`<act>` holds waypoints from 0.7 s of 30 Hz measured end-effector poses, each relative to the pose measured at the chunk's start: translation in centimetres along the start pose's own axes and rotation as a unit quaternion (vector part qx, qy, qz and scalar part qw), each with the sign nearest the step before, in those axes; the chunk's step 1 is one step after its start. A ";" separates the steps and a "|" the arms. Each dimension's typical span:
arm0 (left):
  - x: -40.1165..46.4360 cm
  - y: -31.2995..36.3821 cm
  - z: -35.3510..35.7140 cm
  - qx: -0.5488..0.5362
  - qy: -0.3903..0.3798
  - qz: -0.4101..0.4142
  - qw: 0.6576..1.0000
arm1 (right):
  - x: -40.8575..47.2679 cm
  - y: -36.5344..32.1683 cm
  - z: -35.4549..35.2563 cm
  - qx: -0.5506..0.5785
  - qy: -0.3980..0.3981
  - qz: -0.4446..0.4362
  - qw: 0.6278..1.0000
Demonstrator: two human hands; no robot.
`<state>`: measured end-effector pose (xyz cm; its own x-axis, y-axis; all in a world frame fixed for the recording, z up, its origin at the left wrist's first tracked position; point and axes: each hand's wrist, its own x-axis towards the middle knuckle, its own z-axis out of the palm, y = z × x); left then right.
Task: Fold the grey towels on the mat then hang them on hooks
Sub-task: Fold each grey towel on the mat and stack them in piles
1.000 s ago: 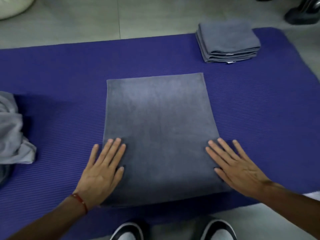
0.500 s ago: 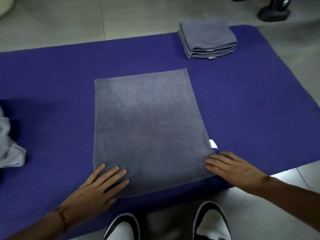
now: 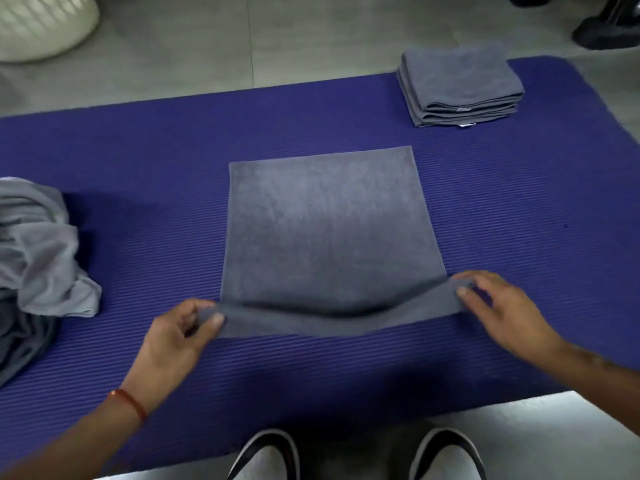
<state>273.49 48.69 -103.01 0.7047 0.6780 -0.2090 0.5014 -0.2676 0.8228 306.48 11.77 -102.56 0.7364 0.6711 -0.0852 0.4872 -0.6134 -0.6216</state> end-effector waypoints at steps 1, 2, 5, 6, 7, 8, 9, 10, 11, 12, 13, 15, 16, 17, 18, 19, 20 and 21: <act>1.0 0.8 0.2 -0.041 0.029 -0.021 0.999 | 0.9 -0.6 -0.2 0.028 -0.002 0.050 0.998; 2.0 1.6 0.4 -0.084 0.043 -0.038 0.995 | 2.0 -1.1 -0.4 0.061 -0.010 0.084 0.995; 3.8 3.4 1.1 -0.223 0.030 -0.075 0.971 | 5.2 -2.9 -1.1 0.134 -0.026 0.087 0.987; 4.1 3.8 1.2 -0.247 0.020 -0.083 0.965 | 6.0 -3.4 -1.3 0.156 -0.031 0.081 0.984; 4.4 4.0 1.1 -0.251 0.010 -0.086 0.964 | 6.4 -3.8 -1.3 0.176 -0.038 0.080 0.980; 4.6 4.1 1.0 -0.248 -0.003 -0.091 0.964 | 6.7 -3.9 -1.2 0.183 -0.044 0.083 0.979; 4.6 4.3 0.9 -0.234 -0.012 -0.091 0.968 | 6.7 -3.9 -1.2 0.182 -0.050 0.086 0.978; 4.6 4.2 0.6 -0.222 -0.021 -0.089 0.971 | 6.7 -3.6 -1.1 0.172 -0.055 0.088 0.980; 4.4 4.2 0.4 -0.204 -0.029 -0.083 0.975 | 6.5 -3.3 -1.1 0.164 -0.061 0.092 0.980; 4.2 4.2 0.2 -0.190 -0.037 -0.081 0.978 | 6.2 -3.0 -1.1 0.160 -0.068 0.099 0.980; 3.8 4.1 0.0 -0.176 -0.050 -0.080 0.980 | 5.8 -2.6 -1.0 0.155 -0.075 0.107 0.979; 2.6 4.0 -0.3 -0.175 -0.084 -0.094 0.977 | 4.6 -2.3 -1.0 0.131 -0.092 0.111 0.981; 1.8 3.8 -0.4 -0.181 -0.104 -0.106 0.972 | 3.8 -2.1 -1.0 0.115 -0.104 0.111 0.982; 0.9 3.5 -0.6 -0.190 -0.126 -0.118 0.967 | 2.9 -2.1 -1.0 0.107 -0.118 0.111 0.981; 0.0 3.1 -0.7 -0.202 -0.146 -0.128 0.960 | 2.1 -1.9 -1.1 0.106 -0.127 0.107 0.980; -1.0 2.6 -0.9 -0.214 -0.163 -0.136 0.953 | 1.3 -1.5 -1.3 0.110 -0.136 0.104 0.979; -2.0 2.2 -1.0 -0.222 -0.175 -0.145 0.948 | 0.5 -1.0 -1.6 0.116 -0.145 0.108 0.977; -2.9 1.7 -1.0 -0.223 -0.179 -0.155 0.946 | 0.0 -0.7 -1.9 0.120 -0.159 0.114 0.973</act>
<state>271.78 46.96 -100.42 0.7234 0.3808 -0.5759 0.5059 0.2752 0.8175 307.02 11.38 -100.69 0.6118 0.6478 -0.4539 0.1766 -0.6712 -0.7199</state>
